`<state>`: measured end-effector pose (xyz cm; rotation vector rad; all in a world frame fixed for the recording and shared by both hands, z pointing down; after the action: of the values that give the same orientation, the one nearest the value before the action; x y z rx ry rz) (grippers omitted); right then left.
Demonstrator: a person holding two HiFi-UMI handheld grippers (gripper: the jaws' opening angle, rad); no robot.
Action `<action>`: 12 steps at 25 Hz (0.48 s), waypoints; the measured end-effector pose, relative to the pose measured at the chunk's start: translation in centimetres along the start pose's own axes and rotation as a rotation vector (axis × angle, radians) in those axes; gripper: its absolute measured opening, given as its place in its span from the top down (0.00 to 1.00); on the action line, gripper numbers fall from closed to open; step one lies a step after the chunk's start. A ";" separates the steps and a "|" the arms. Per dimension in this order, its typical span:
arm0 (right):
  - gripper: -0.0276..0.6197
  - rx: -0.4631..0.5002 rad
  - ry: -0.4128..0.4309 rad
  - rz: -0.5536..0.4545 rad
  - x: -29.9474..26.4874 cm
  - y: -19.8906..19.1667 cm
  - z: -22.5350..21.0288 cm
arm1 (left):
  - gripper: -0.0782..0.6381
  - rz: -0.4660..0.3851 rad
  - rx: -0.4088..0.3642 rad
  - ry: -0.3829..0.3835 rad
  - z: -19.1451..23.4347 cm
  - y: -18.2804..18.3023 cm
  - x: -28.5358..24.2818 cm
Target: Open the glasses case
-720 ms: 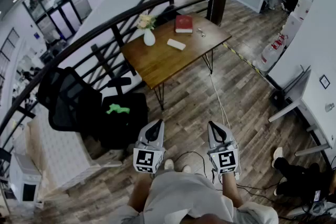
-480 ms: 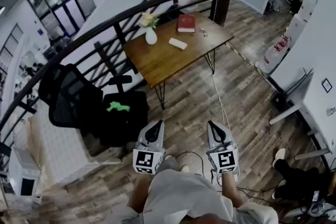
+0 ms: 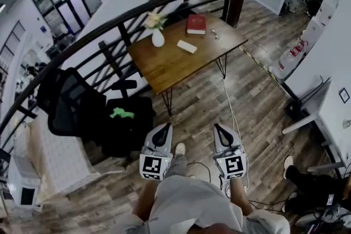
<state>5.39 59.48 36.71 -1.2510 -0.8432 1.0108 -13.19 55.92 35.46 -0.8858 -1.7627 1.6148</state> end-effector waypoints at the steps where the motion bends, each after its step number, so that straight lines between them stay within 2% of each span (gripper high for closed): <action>1: 0.95 0.000 0.000 0.000 -0.8 -0.1 -0.2 | 0.86 -0.001 0.000 -0.001 0.5 -0.1 -0.6; 7: 0.95 0.002 -0.006 0.013 -6.6 -0.1 -2.0 | 0.86 0.012 0.008 -0.011 4.3 -0.9 -5.3; 12: 0.95 -0.002 -0.022 0.024 -11.8 0.6 -3.5 | 0.86 0.000 0.010 -0.033 8.0 0.0 -9.6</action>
<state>4.44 47.25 35.95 -1.2562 -0.8482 1.0454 -13.65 43.46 34.91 -0.8587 -1.7758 1.6459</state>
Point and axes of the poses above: the fingertips, and each gripper's own axes: x backward along the fingers, z to its left, y out of its top, the point moved 3 cm from there along x, backward along the fingers, and after that the axes turned 1 degree about -z, right-handed, at the moved point
